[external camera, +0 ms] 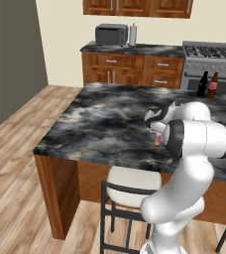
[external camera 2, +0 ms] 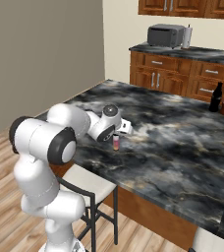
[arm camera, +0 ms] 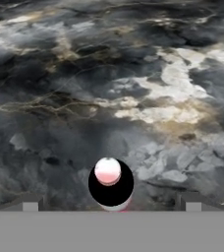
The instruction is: Place the large bottle from the dining counter next to the other large bottle outside the sink, and place the small bottle from the dining counter next to the other small bottle inside the sink.
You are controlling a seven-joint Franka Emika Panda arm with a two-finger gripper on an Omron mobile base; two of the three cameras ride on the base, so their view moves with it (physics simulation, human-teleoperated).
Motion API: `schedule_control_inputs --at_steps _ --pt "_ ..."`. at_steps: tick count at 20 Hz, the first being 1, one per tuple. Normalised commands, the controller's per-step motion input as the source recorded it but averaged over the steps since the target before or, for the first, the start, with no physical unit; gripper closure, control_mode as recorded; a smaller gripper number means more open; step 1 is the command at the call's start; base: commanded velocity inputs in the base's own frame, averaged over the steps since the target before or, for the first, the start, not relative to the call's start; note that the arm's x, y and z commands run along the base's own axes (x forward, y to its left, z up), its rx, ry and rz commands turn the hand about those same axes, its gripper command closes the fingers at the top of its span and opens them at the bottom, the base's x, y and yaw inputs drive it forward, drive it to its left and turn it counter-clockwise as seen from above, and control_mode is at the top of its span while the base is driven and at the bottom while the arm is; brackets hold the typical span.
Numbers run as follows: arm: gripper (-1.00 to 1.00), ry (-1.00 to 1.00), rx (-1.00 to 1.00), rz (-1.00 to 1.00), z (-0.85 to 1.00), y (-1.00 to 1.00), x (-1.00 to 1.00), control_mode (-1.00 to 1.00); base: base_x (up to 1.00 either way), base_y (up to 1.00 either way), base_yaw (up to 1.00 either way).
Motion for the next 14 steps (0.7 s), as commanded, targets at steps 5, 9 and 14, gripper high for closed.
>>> schedule_control_inputs --at_steps 5,9,14 --pt "-1.00 0.00 0.00 0.03 -0.13 -0.05 0.19 -1.00 0.00 0.00 0.00" --pt "-1.00 0.00 0.00 0.04 -0.14 -0.06 0.19 -1.00 0.00 0.00 0.00" --pt "-1.00 0.00 0.00 0.04 -0.16 -0.02 0.19 -1.00 0.00 0.00 0.00"
